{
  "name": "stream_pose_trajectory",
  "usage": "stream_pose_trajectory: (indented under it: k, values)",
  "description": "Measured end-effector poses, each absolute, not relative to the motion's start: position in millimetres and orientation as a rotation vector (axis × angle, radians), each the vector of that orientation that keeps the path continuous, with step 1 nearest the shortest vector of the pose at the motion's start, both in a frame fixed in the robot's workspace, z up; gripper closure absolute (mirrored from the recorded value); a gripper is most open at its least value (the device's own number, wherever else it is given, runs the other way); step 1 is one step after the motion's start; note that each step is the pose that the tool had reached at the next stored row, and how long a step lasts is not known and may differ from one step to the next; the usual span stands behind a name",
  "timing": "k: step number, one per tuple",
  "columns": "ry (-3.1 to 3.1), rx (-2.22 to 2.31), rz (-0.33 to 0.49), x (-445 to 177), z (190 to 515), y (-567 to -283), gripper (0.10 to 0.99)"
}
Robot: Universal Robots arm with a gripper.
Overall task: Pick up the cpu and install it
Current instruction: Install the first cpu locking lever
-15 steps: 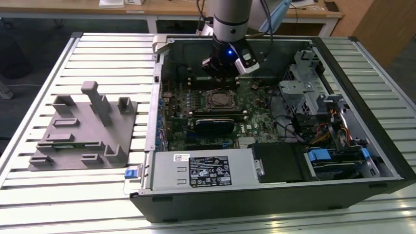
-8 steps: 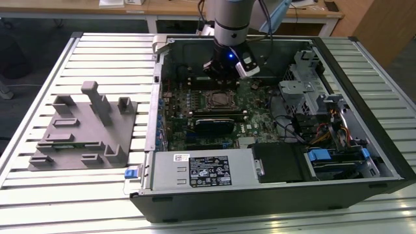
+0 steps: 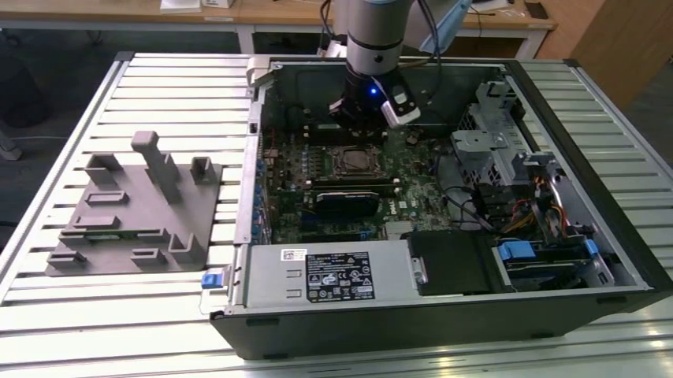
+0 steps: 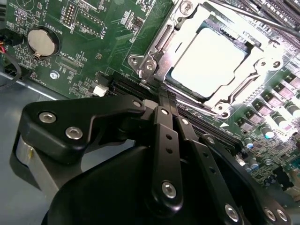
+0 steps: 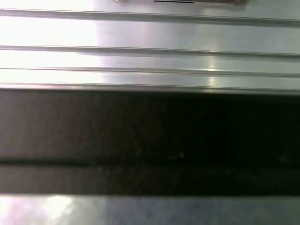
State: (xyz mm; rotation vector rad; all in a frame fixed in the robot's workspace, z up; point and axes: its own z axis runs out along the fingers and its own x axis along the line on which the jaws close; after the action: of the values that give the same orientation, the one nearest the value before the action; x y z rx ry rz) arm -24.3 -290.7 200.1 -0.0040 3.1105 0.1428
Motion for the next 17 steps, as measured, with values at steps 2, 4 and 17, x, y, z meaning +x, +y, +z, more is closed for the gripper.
stream_pose_trajectory:
  k: [2, 4, 17]
  values:
    - [3.111, -0.004, 0.142, -24.3, 201.7, -290.7, 0.980]
    - [3.111, -0.004, 0.137, -24.2, 202.0, -290.6, 0.980]
    - [3.114, -0.005, 0.056, -22.7, 199.1, -290.1, 0.980]
